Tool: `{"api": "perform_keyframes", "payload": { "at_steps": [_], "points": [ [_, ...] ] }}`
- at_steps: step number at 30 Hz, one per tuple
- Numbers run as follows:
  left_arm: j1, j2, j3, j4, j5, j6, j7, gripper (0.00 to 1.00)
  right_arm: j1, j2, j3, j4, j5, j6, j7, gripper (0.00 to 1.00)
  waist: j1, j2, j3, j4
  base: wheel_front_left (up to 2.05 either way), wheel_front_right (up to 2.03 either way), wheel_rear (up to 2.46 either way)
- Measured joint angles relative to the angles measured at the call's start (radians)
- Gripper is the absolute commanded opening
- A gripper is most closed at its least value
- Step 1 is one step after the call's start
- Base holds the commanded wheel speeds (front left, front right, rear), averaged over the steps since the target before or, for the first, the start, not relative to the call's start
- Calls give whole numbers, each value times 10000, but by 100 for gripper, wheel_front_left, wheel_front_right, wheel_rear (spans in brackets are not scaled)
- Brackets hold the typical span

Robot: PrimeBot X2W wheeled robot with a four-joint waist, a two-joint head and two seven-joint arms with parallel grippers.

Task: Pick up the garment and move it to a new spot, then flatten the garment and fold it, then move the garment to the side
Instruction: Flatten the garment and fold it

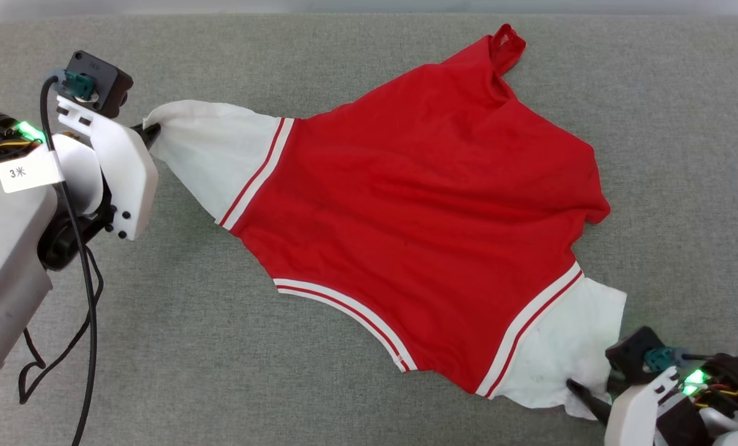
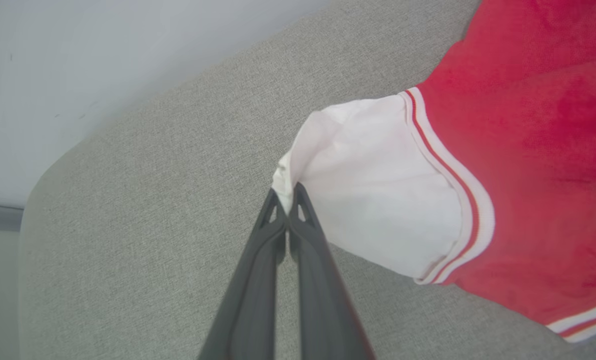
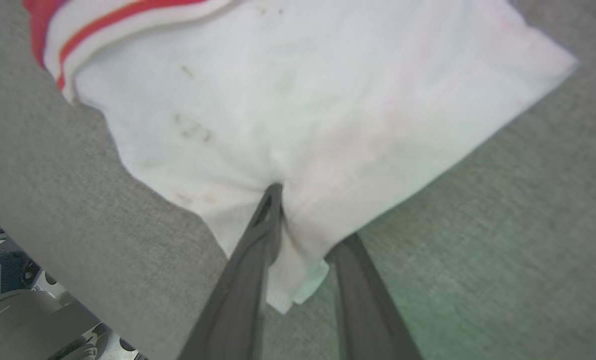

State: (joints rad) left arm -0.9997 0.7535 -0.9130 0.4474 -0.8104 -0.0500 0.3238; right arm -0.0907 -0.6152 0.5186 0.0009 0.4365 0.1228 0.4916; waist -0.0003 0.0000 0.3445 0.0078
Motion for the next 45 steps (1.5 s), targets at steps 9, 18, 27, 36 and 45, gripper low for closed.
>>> {"api": "perform_keyframes", "payload": {
  "at_steps": [9, 18, 27, 36, 45],
  "points": [
    [266, -98, 29, 102, -222, -115, -462, 0, 192, 387, -382, 138, 128, 86, -878, 0, 4, 0, -504, -104, 0, 0, 0],
    [454, -88, 151, -360, -374, -148, -1074, 0, 358, 836, -1887, -989, 75, 86, -1438, 0, 4, 0, -1437, -207, 0, 0, 0],
    [579, -6, 754, -1538, -1252, -167, -1323, 0, 145, 1053, -3764, -2194, 387, 86, -1722, 0, 4, 0, -2175, -176, 0, 0, 0],
    [510, 251, 1555, -2836, -2011, 15, -1574, 0, -1241, 1206, -5137, -3143, 353, 86, -1847, 0, 3, 0, -2691, -128, 0, 0, 0],
    [-542, 138, 2374, -3716, -2328, 209, -1835, 0, -3591, 1164, -5455, -3277, 255, 86, -1870, 0, 3, 0, -2541, 42, 0, 0, 0]
  ]
}}
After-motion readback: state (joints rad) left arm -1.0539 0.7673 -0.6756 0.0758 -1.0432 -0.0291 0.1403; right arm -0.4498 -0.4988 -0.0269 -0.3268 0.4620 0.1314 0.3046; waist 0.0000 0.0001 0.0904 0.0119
